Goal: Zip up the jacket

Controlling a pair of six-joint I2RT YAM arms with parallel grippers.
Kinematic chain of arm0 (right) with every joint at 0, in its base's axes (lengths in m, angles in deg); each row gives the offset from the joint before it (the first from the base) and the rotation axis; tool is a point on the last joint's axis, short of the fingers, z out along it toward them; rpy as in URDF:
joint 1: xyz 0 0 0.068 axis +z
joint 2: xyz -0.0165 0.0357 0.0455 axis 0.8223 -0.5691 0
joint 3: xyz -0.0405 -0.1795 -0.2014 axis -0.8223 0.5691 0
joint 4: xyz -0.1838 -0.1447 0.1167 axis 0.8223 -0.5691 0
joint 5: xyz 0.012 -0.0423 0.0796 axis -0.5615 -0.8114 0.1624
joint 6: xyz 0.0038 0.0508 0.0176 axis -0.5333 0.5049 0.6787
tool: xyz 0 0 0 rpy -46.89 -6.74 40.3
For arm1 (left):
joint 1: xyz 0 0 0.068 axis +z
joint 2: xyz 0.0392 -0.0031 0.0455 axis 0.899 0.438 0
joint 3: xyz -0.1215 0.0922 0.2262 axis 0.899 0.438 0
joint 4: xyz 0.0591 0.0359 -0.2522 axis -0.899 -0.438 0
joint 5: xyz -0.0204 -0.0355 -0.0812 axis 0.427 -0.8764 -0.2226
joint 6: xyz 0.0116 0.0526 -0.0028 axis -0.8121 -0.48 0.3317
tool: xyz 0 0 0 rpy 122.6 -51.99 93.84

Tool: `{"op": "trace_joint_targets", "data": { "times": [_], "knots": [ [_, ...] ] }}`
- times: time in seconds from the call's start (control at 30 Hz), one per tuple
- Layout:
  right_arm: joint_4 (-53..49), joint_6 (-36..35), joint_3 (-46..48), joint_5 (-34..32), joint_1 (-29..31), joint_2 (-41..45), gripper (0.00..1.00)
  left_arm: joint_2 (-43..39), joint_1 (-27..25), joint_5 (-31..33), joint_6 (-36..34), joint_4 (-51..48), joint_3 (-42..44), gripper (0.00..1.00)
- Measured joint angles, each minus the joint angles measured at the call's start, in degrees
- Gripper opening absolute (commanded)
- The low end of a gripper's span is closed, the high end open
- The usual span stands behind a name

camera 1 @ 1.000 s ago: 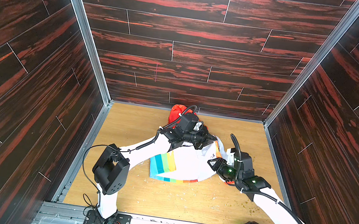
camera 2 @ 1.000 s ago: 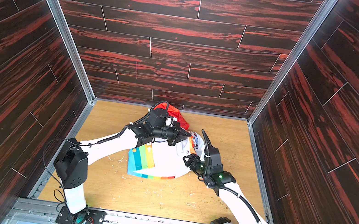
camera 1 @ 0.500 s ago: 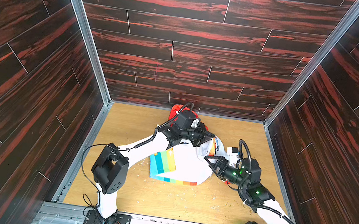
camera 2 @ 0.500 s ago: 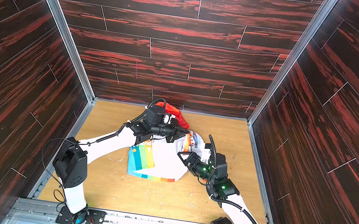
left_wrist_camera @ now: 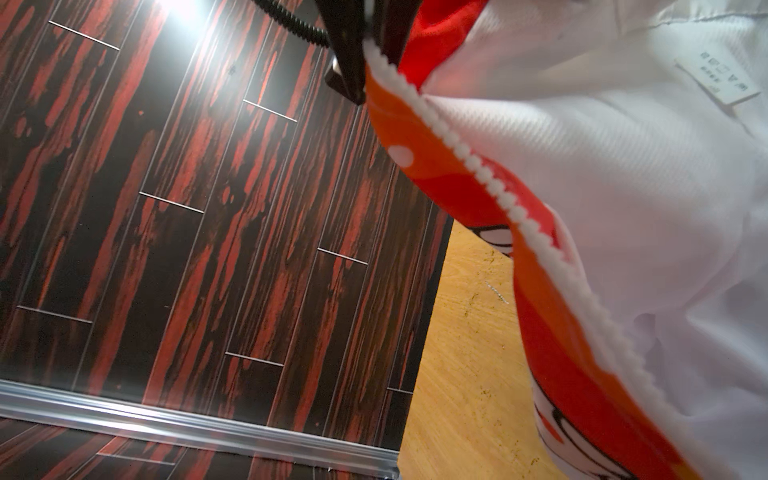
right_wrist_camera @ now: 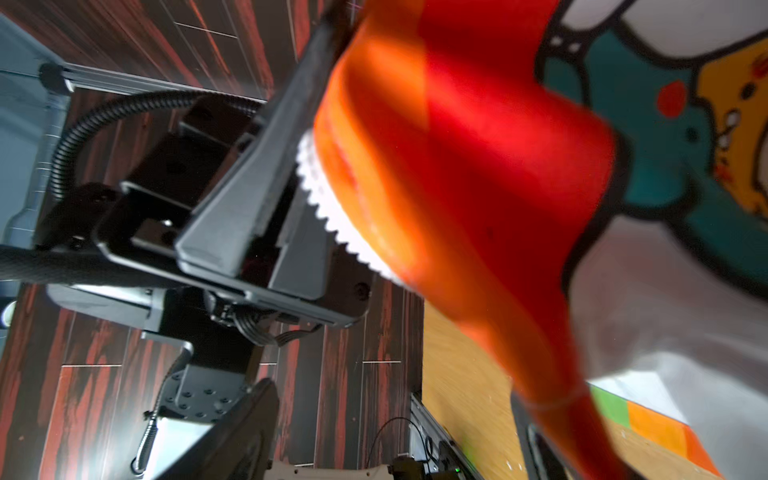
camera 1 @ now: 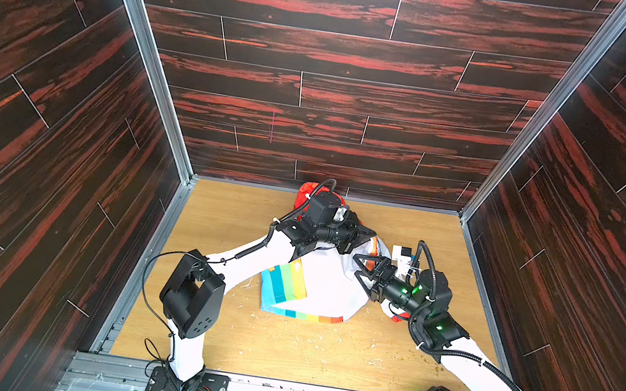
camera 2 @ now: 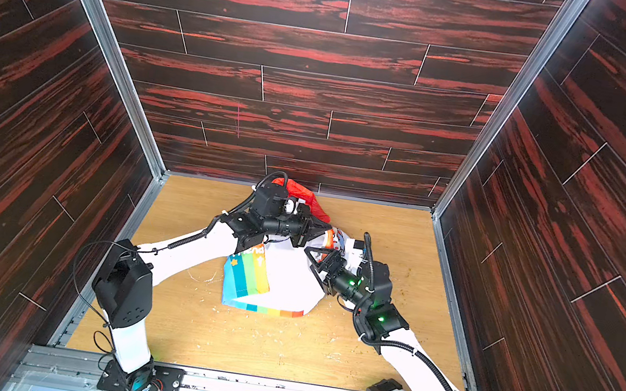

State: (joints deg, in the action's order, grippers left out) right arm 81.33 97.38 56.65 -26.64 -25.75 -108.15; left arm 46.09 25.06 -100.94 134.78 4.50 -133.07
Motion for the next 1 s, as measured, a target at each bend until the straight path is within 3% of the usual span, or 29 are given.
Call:
{"op": "trace_joint_targets", "data": {
  "times": [0.33, 0.63, 0.8, 1.0],
  "knots": [
    [1.11, -0.94, 0.00, -4.11, 1.22, -3.37, 0.93, -0.72, 0.00, 1.68, 4.37, 3.93, 1.66, 0.00],
    [2.97, -3.96, -0.07, -4.61, -3.45, -4.55, 0.92, -3.15, -0.15, 1.95, 6.69, 5.92, 4.55, 0.00],
    [2.78, -4.94, -0.70, -3.50, -5.75, -4.59, 0.87, -4.44, -0.15, 1.97, 6.71, 6.10, 4.59, 0.00],
    [1.03, -6.97, -2.86, -1.42, -7.13, -4.55, 0.66, -4.61, -0.15, 1.90, 6.64, 6.05, 4.59, 0.00]
  ]
}}
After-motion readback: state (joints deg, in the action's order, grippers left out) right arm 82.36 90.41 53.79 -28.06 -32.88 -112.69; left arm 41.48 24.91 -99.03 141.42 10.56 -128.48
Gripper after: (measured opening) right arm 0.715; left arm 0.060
